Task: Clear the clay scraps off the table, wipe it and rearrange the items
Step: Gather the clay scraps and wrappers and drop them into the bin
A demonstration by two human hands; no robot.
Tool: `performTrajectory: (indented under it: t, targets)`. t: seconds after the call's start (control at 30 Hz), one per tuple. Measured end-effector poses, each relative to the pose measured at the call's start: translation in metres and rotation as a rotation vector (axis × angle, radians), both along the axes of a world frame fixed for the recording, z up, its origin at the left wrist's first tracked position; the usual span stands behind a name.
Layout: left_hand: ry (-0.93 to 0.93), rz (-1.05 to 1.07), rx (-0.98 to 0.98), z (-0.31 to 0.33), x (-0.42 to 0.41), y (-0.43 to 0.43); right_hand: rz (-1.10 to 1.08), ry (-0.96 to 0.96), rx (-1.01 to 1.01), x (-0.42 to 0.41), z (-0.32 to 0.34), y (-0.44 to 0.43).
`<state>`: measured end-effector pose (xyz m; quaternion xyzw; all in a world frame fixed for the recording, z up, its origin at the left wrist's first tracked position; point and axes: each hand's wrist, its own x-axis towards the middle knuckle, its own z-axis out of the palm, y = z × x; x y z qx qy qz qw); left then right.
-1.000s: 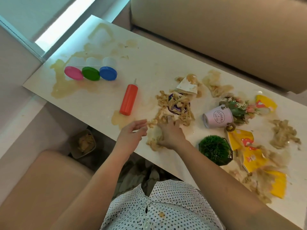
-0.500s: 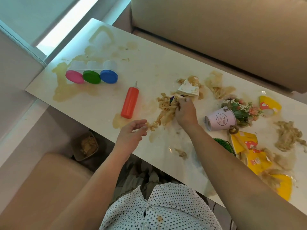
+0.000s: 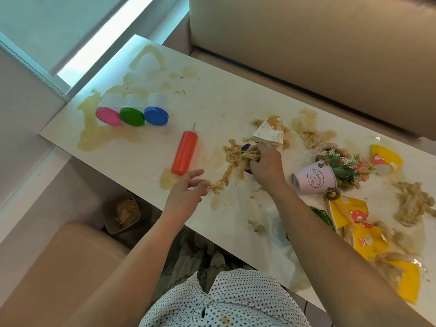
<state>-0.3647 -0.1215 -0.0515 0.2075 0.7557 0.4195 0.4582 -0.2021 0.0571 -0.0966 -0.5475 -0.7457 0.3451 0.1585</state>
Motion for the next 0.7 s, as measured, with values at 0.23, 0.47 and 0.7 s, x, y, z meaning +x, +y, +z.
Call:
performTrajectory:
  t: [0.23, 0.47, 0.7]
  targets:
    - [-0.63, 0.192, 0.027, -0.009, 0.03, 0.033, 0.226, 0.154, -0.149, -0.024, 0.034, -0.058]
    - [-0.53, 0.347, 0.015, -0.026, 0.028, 0.032, 0.283, 0.171, -0.382, -0.006, 0.038, -0.056]
    - [-0.323, 0.346, -0.011, -0.037, 0.012, 0.019, -0.053, -0.295, -0.344, 0.021, -0.022, 0.015]
